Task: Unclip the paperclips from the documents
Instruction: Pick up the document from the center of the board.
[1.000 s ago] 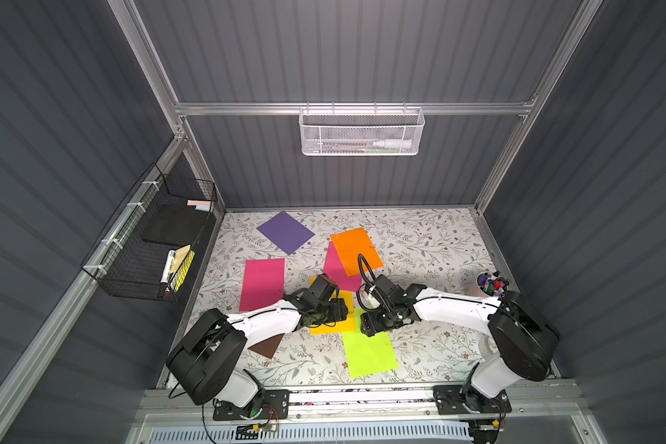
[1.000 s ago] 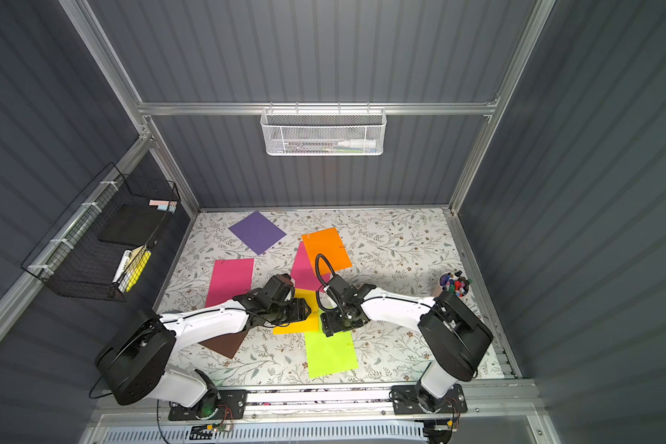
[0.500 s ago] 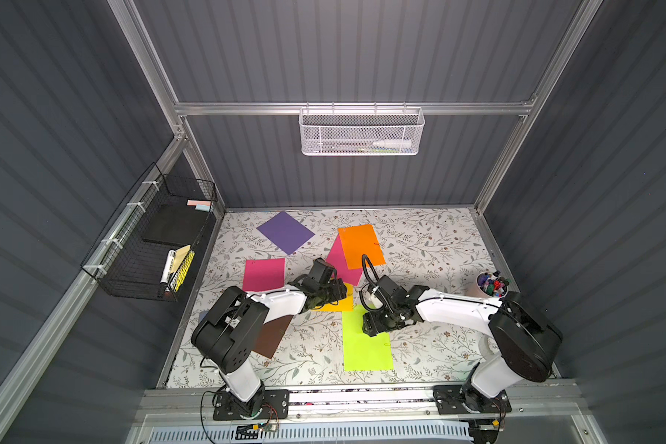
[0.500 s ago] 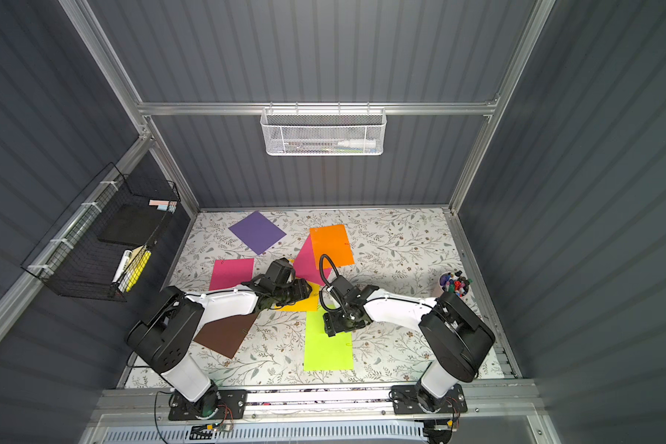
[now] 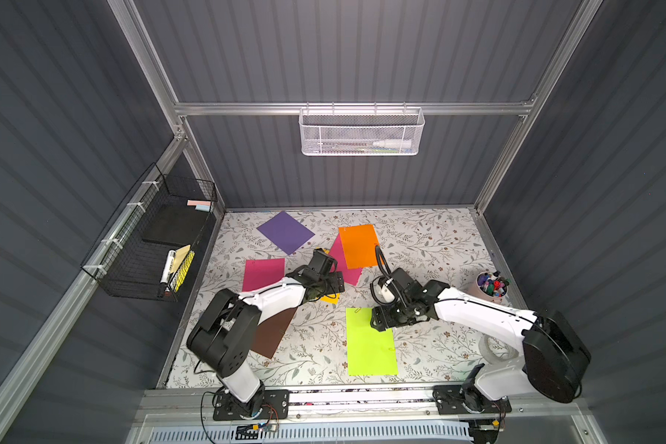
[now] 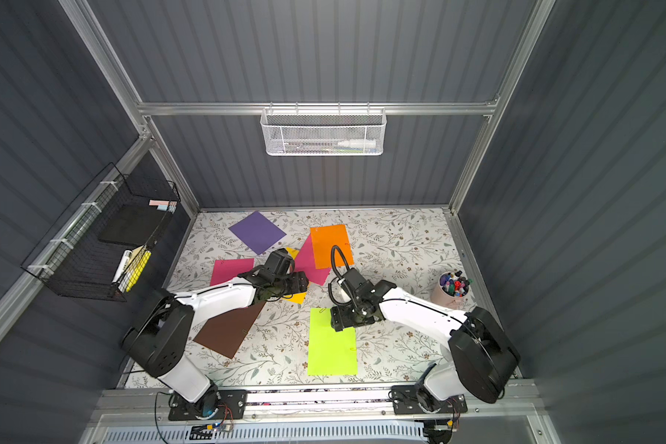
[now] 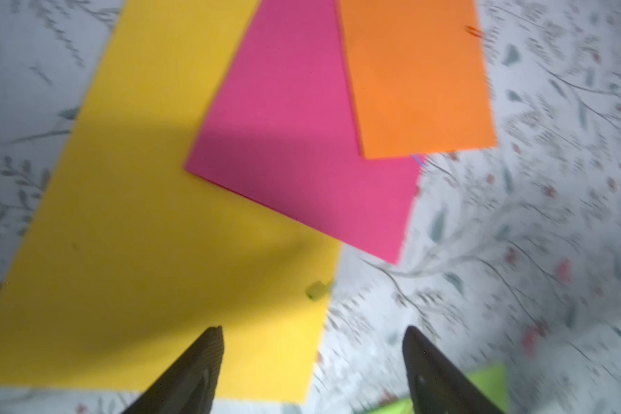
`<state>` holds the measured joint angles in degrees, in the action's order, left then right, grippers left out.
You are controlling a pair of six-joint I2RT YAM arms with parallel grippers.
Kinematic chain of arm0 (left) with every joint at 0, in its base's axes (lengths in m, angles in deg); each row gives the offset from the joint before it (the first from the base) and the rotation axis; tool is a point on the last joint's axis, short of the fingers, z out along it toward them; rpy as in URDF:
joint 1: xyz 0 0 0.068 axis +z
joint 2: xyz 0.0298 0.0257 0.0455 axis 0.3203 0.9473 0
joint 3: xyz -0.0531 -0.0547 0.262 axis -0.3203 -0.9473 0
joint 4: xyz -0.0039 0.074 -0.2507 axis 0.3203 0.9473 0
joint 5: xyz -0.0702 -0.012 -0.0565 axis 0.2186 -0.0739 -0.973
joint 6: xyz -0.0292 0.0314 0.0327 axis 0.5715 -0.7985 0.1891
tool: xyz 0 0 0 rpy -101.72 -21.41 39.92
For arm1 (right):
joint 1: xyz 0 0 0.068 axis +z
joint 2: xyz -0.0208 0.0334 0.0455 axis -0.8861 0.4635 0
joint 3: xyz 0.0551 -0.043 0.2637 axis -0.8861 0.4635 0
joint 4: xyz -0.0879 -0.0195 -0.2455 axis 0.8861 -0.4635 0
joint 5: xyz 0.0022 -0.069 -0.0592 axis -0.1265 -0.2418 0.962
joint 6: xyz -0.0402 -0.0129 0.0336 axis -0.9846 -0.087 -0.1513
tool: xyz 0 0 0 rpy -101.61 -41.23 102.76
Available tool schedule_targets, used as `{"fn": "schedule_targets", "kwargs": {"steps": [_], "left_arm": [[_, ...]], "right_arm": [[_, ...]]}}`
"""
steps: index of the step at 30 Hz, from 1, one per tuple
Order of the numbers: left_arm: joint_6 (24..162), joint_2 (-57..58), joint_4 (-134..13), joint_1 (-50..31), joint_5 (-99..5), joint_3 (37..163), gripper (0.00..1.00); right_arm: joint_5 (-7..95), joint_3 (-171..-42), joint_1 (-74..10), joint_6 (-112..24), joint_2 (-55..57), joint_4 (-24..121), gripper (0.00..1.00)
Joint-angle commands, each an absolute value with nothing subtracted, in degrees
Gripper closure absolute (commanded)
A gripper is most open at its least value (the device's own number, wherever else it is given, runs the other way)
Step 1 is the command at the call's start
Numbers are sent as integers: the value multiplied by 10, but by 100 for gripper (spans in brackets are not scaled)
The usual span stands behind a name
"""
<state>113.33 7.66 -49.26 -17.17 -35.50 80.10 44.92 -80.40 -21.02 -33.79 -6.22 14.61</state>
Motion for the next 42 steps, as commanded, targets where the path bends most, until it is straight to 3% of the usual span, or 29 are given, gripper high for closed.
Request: {"fn": "schedule_targets", "kwargs": {"steps": [1,5,10,19,22,36,38,42], "left_arm": [[1133,40,-449,-228,-424,762,22],[1174,30,-473,-279,-483,699,31],[1201,25,-492,-288,-502,669,43],[1187,90,-500,-295,-499,686,48],[1190,95,-505,-301,-505,675,52],[1187,101,-519,-303,-497,628,55],[1189,103,-521,-304,-498,625,56],[1193,91,-521,-304,-495,624,56]], "right_arm": [[437,-805,-233,-312,-56,103,17],[420,-788,-249,-308,-33,116,17],[412,-776,-250,-281,-22,153,17],[405,-765,-252,-265,48,169,18],[388,-758,-250,-260,68,191,18],[308,-763,-245,-273,108,273,17],[304,-764,-245,-275,111,273,23],[303,-756,-245,-273,101,283,45]]}}
